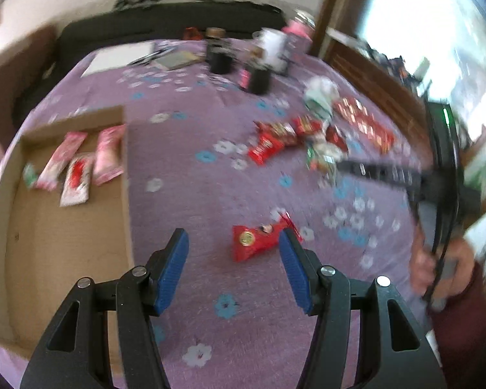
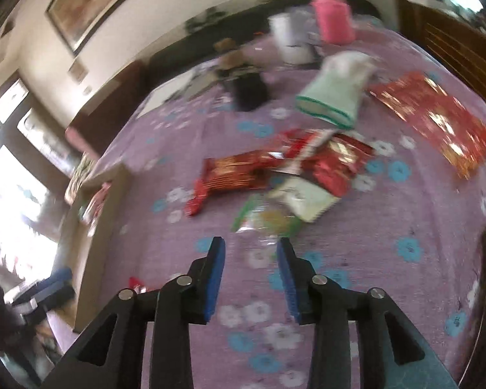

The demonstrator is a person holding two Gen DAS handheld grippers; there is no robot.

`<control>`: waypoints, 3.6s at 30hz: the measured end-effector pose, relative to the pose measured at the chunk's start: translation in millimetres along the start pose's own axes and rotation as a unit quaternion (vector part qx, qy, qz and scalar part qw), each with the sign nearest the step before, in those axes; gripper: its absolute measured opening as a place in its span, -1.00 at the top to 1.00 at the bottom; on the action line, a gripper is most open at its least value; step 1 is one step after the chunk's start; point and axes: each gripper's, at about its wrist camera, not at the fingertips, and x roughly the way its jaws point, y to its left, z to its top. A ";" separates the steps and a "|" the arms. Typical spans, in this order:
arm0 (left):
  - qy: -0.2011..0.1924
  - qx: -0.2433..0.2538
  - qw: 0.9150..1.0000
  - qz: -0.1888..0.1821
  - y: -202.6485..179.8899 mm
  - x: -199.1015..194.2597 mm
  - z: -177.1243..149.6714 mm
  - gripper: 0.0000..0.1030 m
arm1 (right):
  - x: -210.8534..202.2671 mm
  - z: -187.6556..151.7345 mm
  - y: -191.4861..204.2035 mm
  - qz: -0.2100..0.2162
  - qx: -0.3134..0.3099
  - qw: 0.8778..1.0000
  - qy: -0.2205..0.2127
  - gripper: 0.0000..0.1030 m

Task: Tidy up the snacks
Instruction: 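Return to the table and grasp the clear green-striped pastry packet with the right gripper, then grasp the red candy wrapper with the left gripper, then carry both snacks into the cardboard box and open both grippers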

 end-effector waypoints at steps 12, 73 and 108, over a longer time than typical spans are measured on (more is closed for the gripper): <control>-0.026 0.183 0.980 0.079 -43.5 38.5 0.1 -0.34 | 40.4 19.7 12.1 -0.065 -0.024 0.997 -0.024 -0.36; -0.045 -0.124 0.988 0.077 118.0 -43.5 -12.7 0.69 | 11.3 1.3 28.9 0.059 -0.021 0.996 -0.065 0.38; -0.013 -0.259 0.961 0.093 252.2 -21.6 -7.1 0.66 | 102.8 -34.9 295.3 0.147 -0.224 0.961 0.066 0.22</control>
